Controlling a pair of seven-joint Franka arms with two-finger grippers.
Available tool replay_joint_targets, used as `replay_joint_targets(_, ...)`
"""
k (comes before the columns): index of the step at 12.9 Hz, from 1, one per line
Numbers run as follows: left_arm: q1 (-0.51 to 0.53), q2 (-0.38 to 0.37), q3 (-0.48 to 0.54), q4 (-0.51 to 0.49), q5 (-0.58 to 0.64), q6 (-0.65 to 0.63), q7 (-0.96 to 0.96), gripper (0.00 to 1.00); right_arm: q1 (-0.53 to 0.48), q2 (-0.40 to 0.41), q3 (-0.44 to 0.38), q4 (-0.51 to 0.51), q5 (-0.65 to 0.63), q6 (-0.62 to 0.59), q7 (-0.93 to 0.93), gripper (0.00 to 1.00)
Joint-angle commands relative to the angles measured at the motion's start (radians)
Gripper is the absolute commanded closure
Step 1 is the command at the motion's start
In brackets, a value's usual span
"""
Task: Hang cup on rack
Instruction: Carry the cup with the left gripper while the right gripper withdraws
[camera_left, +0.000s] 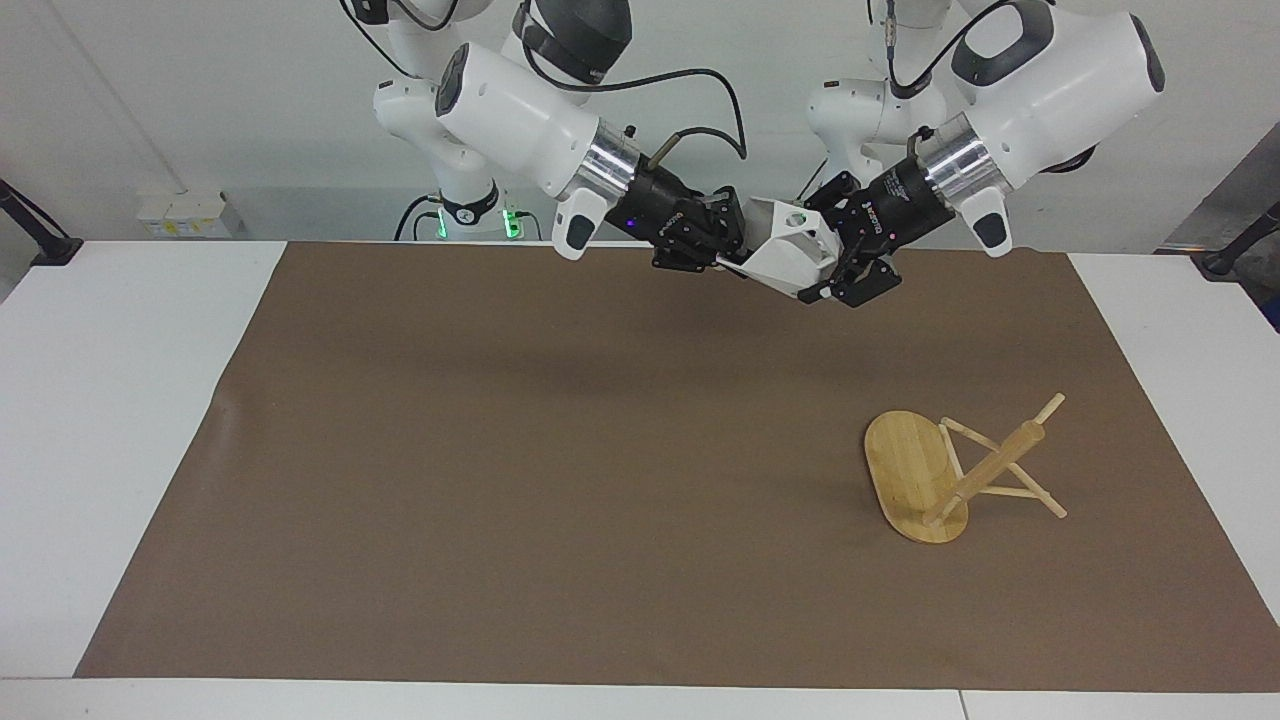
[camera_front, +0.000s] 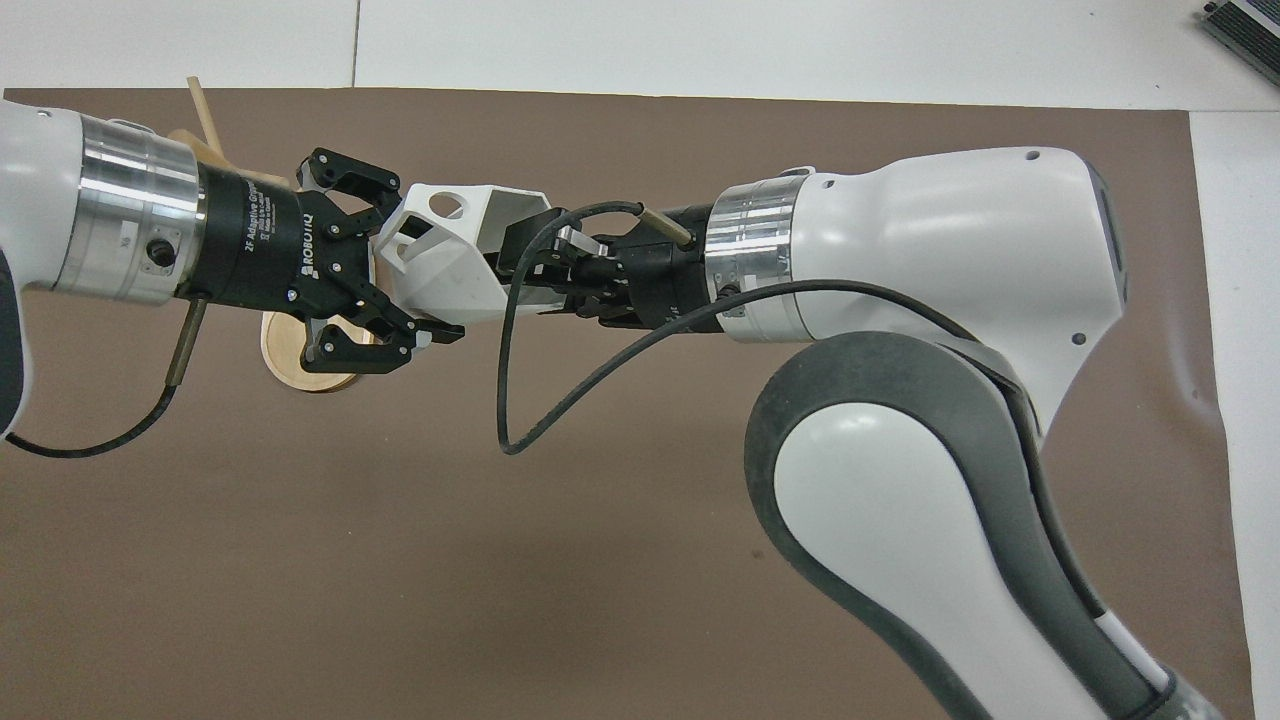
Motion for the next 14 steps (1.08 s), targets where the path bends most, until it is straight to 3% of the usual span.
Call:
replay_joint_targets(1, -0.013, -0.019, 0.012, -0.028, -0.009, 0.022, -0.021, 1.0, 0.0, -0.009, -0.001, -0.019, 0.014, 0.023, -0.002, 0.0)
replay_joint_targets(6, -0.015, -0.045, 0.012, -0.103, 0.076, 0.101, -0.134, 1.0, -0.031, -0.029, -0.01, -0.019, -0.01, 0.022, -0.001, 0.0)
replay_joint_targets(9, -0.013, -0.073, 0.012, -0.183, 0.097, 0.147, -0.223, 1.0, -0.093, -0.055, -0.01, -0.025, -0.235, -0.018, -0.01, 0.0)
replay_joint_targets(10, -0.006, -0.086, 0.012, -0.221, 0.102, 0.214, -0.298, 1.0, -0.124, -0.066, -0.01, -0.039, -0.327, -0.051, -0.012, 0.0)
replay_joint_targets(12, -0.004, -0.096, 0.012, -0.261, 0.161, 0.273, -0.352, 1.0, -0.196, -0.093, -0.009, -0.05, -0.485, -0.178, -0.05, 0.0)
replay_joint_targets(14, 0.003, -0.102, 0.014, -0.286, 0.179, 0.311, -0.355, 1.0, -0.273, -0.158, -0.01, -0.047, -0.526, -0.301, -0.077, 0.0)
